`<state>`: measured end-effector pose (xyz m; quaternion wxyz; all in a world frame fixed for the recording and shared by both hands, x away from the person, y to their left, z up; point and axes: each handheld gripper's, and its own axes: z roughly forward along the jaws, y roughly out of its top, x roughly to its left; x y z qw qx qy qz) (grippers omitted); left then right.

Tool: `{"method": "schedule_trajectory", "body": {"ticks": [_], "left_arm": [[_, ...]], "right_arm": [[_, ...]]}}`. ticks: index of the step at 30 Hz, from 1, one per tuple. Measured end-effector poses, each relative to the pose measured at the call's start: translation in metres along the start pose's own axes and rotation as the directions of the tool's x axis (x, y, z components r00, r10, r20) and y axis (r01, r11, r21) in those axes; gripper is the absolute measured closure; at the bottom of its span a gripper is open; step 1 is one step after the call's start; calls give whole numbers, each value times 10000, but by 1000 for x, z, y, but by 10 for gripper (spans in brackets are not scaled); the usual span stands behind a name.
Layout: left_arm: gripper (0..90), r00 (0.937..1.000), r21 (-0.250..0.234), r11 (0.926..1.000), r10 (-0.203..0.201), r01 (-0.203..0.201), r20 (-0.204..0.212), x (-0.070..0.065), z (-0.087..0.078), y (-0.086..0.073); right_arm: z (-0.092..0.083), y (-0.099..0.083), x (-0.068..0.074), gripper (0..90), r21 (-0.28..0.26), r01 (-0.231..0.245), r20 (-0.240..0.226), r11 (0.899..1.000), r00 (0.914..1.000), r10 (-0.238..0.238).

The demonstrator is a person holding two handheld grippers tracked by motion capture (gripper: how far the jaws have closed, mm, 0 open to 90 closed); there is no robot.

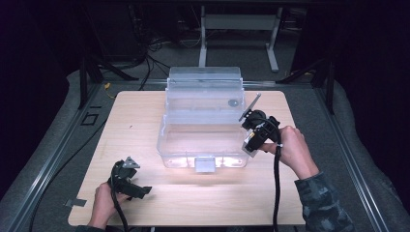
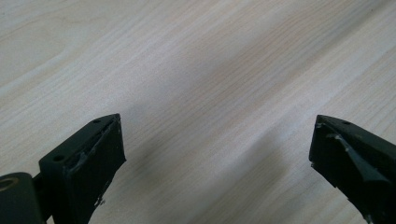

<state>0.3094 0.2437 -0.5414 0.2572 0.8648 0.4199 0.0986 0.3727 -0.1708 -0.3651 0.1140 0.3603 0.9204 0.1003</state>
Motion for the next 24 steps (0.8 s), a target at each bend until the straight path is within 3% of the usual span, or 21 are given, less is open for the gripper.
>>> {"method": "schedule_trajectory", "body": {"ticks": [1,7,11,12,14,15,24], "left_arm": [[33,9999,71,9999,105,-105,23,0,0,0],[33,10000,46,10000,66,-66,22,1,0,0],[33,9999,53,9999,96,-96,34,1,0,0],[33,9999,52,9999,87,-87,58,1,0,0],[33,9999,53,9999,98,-99,67,1,0,0],[33,9999,50,10000,46,-46,90,0,0,0],[33,9999,59,9999,90,-91,84,1,0,0]], "right_arm": [[3,3,-6,453,-193,-171,-496,9997,9986,161],[8,10,-13,454,111,-202,-146,9997,9997,204],[10,15,-16,454,103,-256,-199,9996,9995,258],[12,16,-17,454,5,-260,-422,9997,9988,260],[12,19,-17,454,261,-217,-16,9994,9998,218],[14,21,-19,454,140,-264,-266,9996,9993,268],[21,28,-21,454,185,-297,-323,9994,9990,302]]}}
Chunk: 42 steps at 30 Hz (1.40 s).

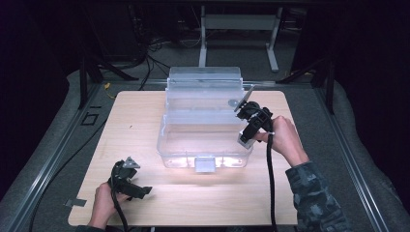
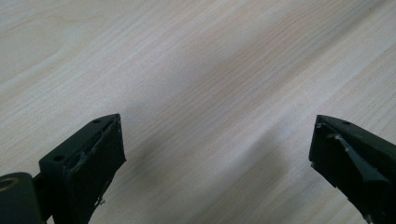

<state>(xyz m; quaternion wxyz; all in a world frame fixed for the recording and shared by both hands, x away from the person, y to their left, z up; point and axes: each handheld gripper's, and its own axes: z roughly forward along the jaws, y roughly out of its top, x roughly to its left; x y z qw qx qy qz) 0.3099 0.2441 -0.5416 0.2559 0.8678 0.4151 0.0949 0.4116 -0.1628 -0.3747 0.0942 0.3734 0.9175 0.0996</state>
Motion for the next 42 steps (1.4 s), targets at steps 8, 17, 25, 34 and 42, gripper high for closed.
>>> {"method": "schedule_trajectory", "body": {"ticks": [8,17,25,34,42], "left_arm": [[35,10000,30,10000,32,-32,23,0,0,0],[36,10000,7,10000,32,-32,22,0,1,0],[36,10000,1,10000,-6,6,29,0,1,0],[37,10000,-1,10000,-11,11,10,0,1,0],[38,10000,-22,10000,92,-92,-8,1,0,0]], "right_arm": [[8,7,3,454,-168,22,-455,9999,9990,-30],[17,15,3,453,21,-14,-269,10000,9996,14],[28,17,1,453,248,-43,-358,9997,9993,52],[38,18,-1,453,557,-40,-416,9984,9991,63],[49,19,-1,453,863,56,-519,9963,9987,-11]]}}
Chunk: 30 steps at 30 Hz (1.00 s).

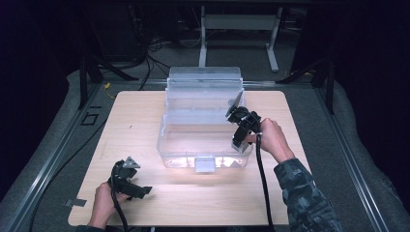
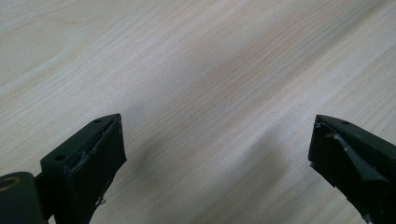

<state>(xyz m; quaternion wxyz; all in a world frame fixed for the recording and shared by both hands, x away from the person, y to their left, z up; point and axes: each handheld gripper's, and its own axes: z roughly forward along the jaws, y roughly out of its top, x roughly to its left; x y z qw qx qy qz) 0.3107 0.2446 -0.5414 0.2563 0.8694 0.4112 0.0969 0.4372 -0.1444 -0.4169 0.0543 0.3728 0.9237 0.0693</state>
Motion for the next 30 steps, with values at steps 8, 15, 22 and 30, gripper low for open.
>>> {"method": "schedule_trajectory", "body": {"ticks": [8,15,22,30], "left_arm": [[38,10000,-28,10000,-50,50,-46,-1,1,0],[37,10000,13,10000,-40,40,-26,-2,1,1],[36,10000,40,10000,61,-61,-19,-2,1,1],[35,10000,55,10000,83,-83,-24,-2,1,1]], "right_arm": [[10,4,-1,453,453,8,-92,9990,10000,-4],[12,4,-2,453,621,19,-127,9981,9999,-11],[17,6,-3,453,984,47,-316,9951,9995,-16],[22,8,-3,453,1344,45,-458,9909,9989,17]]}}
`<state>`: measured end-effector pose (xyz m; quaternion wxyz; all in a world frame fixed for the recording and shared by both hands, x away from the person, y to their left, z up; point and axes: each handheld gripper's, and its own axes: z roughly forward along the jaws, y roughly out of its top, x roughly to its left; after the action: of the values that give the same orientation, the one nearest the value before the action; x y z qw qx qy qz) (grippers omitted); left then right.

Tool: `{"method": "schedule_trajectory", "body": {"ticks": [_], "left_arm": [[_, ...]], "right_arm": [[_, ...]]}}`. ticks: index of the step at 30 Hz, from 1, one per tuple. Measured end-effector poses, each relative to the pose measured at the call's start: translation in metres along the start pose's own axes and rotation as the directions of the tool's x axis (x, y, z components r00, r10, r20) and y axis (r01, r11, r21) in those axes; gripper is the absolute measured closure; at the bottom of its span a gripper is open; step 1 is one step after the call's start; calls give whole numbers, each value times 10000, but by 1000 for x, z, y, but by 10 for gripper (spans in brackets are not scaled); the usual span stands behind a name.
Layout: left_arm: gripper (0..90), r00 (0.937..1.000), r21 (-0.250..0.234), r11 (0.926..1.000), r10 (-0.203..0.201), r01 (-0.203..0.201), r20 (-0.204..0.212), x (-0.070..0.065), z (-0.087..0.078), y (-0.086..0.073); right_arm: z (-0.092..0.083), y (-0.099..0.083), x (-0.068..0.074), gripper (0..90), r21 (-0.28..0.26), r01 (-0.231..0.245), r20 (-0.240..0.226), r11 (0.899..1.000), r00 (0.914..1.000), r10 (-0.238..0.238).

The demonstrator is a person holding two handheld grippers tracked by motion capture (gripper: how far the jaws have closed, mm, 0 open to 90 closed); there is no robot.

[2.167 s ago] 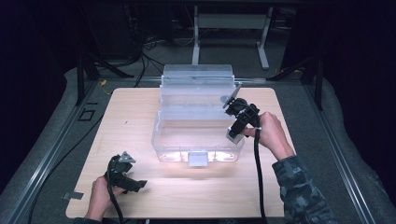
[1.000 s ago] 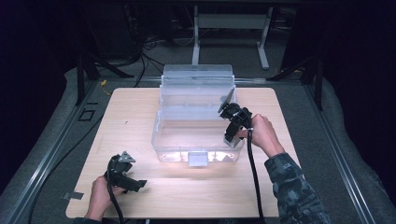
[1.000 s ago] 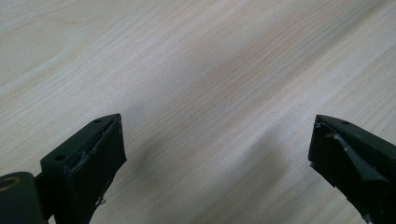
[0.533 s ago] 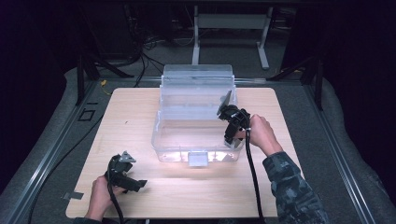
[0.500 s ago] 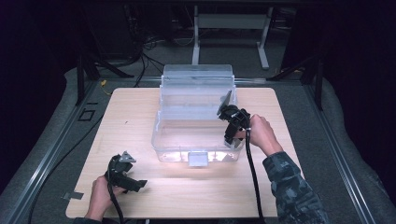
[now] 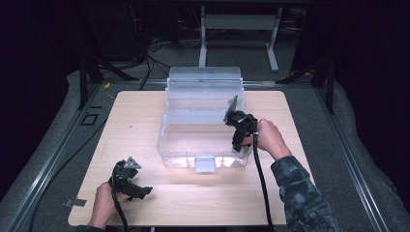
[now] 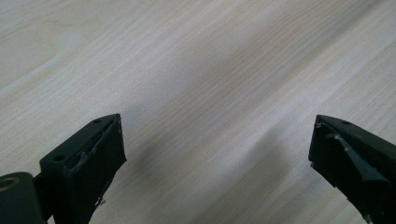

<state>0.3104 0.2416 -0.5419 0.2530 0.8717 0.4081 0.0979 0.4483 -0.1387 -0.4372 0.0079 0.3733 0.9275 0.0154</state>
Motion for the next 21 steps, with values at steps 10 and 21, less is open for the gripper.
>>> {"method": "schedule_trajectory", "body": {"ticks": [10,21], "left_arm": [[35,10000,7,10000,31,-31,8,0,0,0],[36,10000,37,10000,4,-4,33,1,1,-2]], "right_arm": [[5,2,-1,453,240,-1,-50,9997,10000,2],[17,6,-1,453,738,14,-132,9973,9999,-5]]}}
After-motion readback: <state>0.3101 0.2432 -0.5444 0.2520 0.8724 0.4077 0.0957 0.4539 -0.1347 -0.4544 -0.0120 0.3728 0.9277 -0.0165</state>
